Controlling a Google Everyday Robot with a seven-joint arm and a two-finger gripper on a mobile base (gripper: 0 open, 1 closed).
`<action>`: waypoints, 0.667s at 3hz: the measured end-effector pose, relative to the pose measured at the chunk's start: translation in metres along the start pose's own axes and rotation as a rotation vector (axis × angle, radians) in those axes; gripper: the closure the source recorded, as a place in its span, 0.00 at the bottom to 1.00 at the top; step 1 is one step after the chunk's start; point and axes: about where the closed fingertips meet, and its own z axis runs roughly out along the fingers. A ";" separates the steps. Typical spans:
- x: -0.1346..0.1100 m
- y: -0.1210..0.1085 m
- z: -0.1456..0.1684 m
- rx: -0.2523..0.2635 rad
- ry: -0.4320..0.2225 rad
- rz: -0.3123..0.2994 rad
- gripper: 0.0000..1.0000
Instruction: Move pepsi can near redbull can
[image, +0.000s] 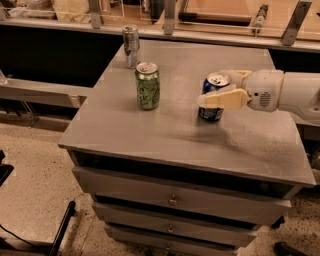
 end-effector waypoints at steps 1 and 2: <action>-0.001 0.001 0.002 -0.004 0.000 -0.001 0.42; -0.001 0.003 0.004 -0.008 0.000 -0.002 0.65</action>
Offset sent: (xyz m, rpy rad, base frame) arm -0.0001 0.0021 0.0002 0.0003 -0.0003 0.0033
